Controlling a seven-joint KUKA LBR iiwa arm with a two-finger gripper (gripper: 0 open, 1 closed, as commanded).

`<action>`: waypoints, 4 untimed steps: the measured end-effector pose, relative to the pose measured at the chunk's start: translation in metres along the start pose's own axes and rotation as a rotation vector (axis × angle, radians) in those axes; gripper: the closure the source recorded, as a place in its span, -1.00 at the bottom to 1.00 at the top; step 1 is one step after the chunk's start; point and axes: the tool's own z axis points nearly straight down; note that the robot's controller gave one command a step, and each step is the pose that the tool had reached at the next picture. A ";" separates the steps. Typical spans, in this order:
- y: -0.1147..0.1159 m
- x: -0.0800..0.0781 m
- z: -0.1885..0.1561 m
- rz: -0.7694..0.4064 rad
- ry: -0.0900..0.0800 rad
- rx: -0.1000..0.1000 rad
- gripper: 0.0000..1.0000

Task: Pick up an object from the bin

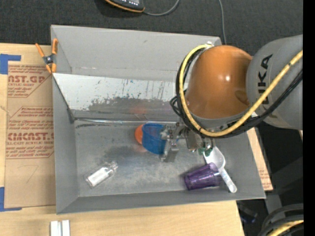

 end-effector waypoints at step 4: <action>0.023 -0.006 0.035 -0.057 0.001 -0.001 -1.00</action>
Offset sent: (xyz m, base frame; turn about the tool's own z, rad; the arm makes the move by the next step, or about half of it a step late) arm 0.0030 0.0205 -0.0175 -0.0398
